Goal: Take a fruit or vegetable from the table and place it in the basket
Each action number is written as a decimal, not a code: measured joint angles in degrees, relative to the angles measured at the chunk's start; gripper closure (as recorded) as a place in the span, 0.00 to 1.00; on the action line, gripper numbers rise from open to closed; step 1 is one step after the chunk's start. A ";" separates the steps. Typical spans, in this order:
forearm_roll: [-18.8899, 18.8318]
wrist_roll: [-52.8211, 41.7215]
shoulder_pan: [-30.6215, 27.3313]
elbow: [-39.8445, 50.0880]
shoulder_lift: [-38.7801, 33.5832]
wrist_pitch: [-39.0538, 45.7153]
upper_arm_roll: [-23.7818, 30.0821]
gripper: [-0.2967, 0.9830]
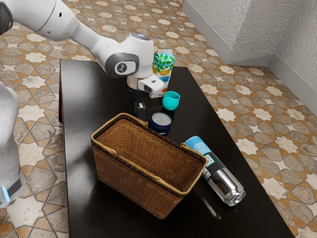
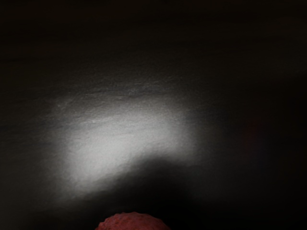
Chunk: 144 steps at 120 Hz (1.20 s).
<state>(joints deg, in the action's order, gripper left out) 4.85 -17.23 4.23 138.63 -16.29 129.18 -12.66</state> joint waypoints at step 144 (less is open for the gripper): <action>-0.45 -0.09 -0.65 0.15 -0.09 1.10 -0.26 0.23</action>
<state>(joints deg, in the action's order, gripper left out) 4.39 -17.32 3.59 138.78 -16.38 130.27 -12.92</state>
